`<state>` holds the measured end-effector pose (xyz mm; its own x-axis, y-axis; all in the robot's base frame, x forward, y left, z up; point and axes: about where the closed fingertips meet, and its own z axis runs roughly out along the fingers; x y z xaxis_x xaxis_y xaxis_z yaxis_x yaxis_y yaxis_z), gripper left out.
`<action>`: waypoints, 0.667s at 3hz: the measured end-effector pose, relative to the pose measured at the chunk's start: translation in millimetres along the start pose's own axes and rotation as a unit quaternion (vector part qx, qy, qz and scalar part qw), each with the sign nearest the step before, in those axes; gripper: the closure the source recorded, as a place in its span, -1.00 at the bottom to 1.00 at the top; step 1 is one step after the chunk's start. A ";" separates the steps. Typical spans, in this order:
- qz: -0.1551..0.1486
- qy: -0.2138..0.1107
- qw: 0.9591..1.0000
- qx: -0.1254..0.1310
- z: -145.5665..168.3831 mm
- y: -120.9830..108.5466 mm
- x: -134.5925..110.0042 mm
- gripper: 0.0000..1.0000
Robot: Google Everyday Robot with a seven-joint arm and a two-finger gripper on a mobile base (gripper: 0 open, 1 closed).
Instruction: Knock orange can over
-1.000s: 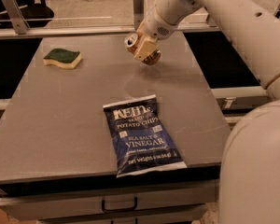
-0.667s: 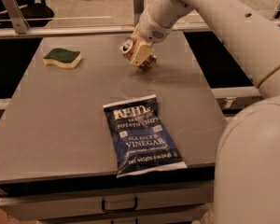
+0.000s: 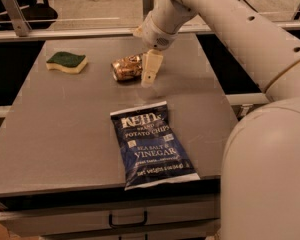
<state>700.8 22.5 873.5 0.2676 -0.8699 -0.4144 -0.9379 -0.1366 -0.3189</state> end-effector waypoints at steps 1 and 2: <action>0.007 -0.006 1.000 -0.003 1.8 -3.2 4.0 -1.00; 0.042 -0.031 0.999 0.003 -4.7 -13.2 20.7 -1.00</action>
Offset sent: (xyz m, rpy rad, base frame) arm 0.0375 -0.0436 0.0162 0.1785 0.0662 -0.1222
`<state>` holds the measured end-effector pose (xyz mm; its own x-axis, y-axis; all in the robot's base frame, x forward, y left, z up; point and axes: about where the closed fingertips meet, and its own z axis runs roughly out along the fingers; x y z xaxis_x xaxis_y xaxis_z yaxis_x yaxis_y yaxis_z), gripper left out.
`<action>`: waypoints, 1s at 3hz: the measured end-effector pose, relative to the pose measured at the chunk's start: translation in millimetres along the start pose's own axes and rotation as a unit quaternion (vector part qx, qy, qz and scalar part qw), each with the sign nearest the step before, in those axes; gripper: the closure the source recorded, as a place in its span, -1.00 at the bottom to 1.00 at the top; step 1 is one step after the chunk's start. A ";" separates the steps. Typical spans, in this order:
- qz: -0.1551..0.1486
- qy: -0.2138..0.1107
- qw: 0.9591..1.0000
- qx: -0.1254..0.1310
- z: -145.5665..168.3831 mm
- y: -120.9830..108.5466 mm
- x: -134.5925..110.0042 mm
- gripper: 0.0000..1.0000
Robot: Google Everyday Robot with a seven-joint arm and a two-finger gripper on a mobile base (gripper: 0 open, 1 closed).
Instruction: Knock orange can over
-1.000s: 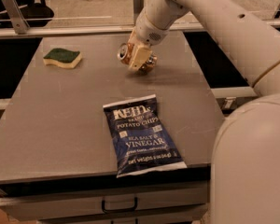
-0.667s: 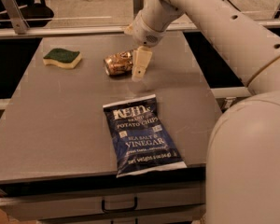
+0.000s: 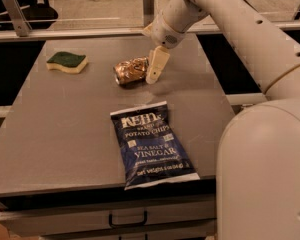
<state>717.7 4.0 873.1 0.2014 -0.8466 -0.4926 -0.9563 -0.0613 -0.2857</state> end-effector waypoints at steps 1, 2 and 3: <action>0.062 -0.044 0.996 0.054 -43.0 -24.7 22.6 -1.00; 0.133 -0.075 0.978 0.145 -120.8 -40.0 51.1 -1.00; 0.189 -0.102 0.947 0.240 -207.9 -32.0 70.8 -1.00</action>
Offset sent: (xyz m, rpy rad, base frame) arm 0.0070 -0.2118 0.1777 0.4357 -0.2608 -0.6151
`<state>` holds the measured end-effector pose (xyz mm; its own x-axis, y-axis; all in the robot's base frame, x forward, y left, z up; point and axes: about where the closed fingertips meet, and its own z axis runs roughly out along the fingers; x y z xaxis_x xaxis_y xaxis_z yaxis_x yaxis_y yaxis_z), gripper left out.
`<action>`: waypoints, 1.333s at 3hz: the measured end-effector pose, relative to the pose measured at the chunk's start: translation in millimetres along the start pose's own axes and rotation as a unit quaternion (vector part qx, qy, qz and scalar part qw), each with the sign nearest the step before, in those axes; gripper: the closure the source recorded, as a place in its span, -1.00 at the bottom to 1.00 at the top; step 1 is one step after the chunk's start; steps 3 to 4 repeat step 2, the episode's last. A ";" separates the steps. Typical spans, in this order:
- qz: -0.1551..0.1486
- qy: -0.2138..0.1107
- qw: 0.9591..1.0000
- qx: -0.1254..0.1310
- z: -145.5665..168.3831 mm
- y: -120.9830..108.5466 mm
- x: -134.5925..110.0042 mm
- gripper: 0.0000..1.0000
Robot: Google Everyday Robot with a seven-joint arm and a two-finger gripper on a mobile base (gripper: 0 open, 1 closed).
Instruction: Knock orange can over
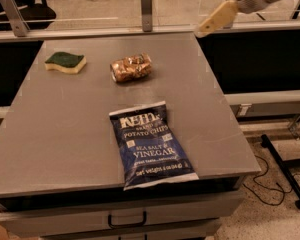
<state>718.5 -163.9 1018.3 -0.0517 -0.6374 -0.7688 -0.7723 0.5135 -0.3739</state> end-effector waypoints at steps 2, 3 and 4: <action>0.055 -0.029 0.994 0.090 -91.0 -22.3 14.1 -1.00; 0.055 -0.029 0.994 0.090 -91.0 -22.3 14.1 -1.00; 0.055 -0.029 0.994 0.090 -91.0 -22.3 14.1 -1.00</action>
Offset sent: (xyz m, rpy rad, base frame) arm -0.0329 -0.0504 0.0395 0.0932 -0.0642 -0.1308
